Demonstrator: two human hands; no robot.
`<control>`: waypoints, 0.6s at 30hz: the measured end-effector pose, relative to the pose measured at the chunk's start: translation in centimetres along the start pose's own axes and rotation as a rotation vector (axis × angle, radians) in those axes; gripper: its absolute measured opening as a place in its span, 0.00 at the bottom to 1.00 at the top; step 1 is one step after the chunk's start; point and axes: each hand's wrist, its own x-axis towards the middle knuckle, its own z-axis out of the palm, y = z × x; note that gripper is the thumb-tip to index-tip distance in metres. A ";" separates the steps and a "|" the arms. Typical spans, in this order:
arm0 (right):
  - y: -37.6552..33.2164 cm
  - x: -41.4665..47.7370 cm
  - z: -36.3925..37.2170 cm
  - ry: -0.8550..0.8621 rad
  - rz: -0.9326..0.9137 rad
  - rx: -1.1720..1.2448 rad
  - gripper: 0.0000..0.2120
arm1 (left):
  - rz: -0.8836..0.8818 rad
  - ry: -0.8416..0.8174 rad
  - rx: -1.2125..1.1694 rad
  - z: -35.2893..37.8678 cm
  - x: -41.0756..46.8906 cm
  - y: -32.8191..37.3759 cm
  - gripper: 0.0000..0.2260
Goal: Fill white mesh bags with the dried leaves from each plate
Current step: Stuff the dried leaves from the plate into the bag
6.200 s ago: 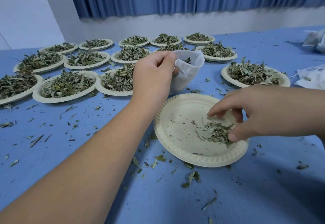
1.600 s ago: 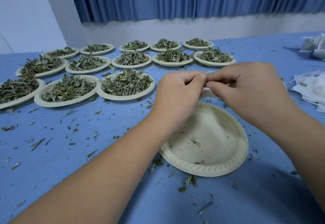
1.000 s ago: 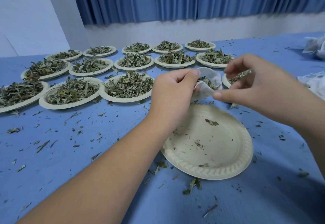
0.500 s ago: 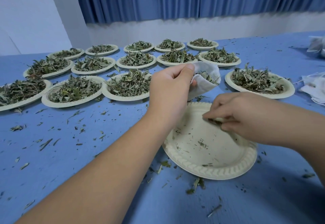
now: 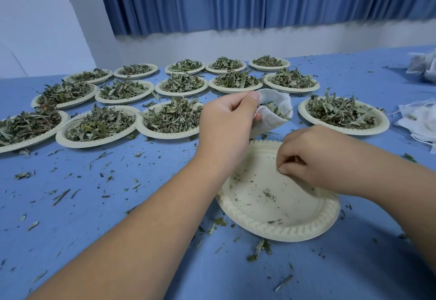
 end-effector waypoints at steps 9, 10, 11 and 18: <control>0.9 -2.1 -3.5 0.576 -0.049 0.641 0.06 | 0.046 -0.063 0.135 0.4 -0.2 -0.2 0.09; 0.7 -1.7 -3.3 0.623 -0.016 0.585 0.05 | 0.055 -0.075 0.147 0.5 -0.3 -0.2 0.09; 0.4 -1.4 -3.0 0.645 0.028 0.510 0.05 | 0.060 -0.080 0.152 0.6 -0.3 -0.2 0.10; 0.7 -0.2 -1.8 0.556 0.323 0.572 0.15 | 0.062 -0.083 0.125 0.6 -0.4 -0.3 0.14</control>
